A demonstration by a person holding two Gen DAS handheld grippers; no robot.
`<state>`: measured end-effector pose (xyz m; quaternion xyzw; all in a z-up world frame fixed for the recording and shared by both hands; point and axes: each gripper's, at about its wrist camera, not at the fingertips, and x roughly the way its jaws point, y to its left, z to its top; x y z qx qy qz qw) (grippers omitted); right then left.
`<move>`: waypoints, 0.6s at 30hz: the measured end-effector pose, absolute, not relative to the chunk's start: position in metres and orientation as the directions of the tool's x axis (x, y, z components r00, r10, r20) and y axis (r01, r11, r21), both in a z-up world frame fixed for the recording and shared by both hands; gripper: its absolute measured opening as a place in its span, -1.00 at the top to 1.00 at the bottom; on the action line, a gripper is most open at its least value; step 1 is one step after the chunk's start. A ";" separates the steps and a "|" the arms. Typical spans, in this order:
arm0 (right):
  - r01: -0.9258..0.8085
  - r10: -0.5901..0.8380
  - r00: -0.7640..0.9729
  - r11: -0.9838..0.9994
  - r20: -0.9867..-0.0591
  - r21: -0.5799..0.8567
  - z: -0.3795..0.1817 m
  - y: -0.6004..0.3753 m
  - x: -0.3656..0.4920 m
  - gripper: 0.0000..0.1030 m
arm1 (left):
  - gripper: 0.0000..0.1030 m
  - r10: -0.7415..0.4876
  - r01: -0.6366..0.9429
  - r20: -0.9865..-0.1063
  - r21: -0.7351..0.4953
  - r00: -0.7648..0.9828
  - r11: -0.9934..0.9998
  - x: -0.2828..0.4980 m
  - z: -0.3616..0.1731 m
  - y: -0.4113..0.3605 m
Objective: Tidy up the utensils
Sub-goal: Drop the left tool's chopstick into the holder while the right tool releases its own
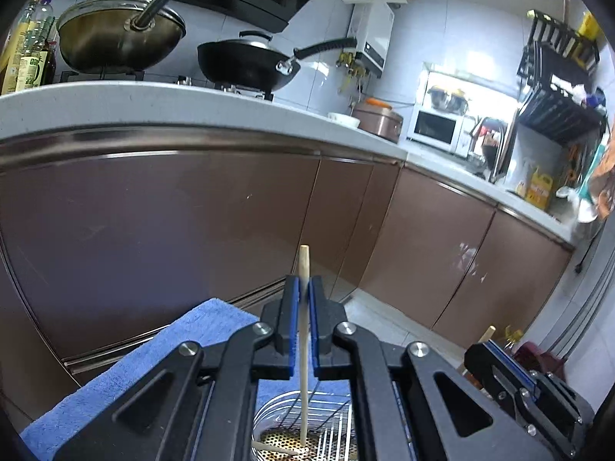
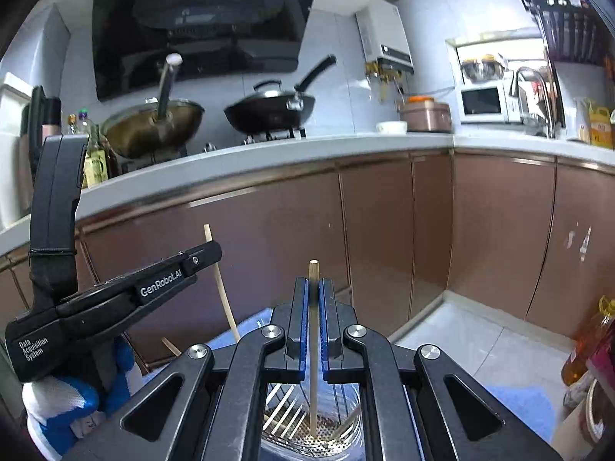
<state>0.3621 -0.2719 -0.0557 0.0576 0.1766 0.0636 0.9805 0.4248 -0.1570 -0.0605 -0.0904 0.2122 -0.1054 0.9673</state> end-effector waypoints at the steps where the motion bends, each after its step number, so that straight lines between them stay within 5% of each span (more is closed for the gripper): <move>1: -0.101 0.143 0.928 0.985 -0.343 0.138 -0.059 -0.273 0.363 0.90 | 0.91 -0.243 0.168 -0.392 -0.217 0.887 0.962 0.425 -0.065 -0.158; 5: -0.081 0.133 0.929 0.984 -0.345 0.159 -0.067 -0.280 0.360 0.86 | 0.87 -0.247 0.177 -0.389 -0.208 0.887 0.962 0.420 -0.072 -0.158; 9: -0.069 0.122 0.933 0.984 -0.339 0.164 -0.063 -0.283 0.356 0.44 | 0.64 -0.262 0.194 -0.384 -0.207 0.885 0.959 0.410 -0.070 -0.157; 18: -0.055 0.108 0.948 0.983 -0.299 0.178 -0.039 -0.282 0.317 0.44 | 0.41 -0.239 0.186 -0.353 -0.178 0.904 0.966 0.357 -0.043 -0.144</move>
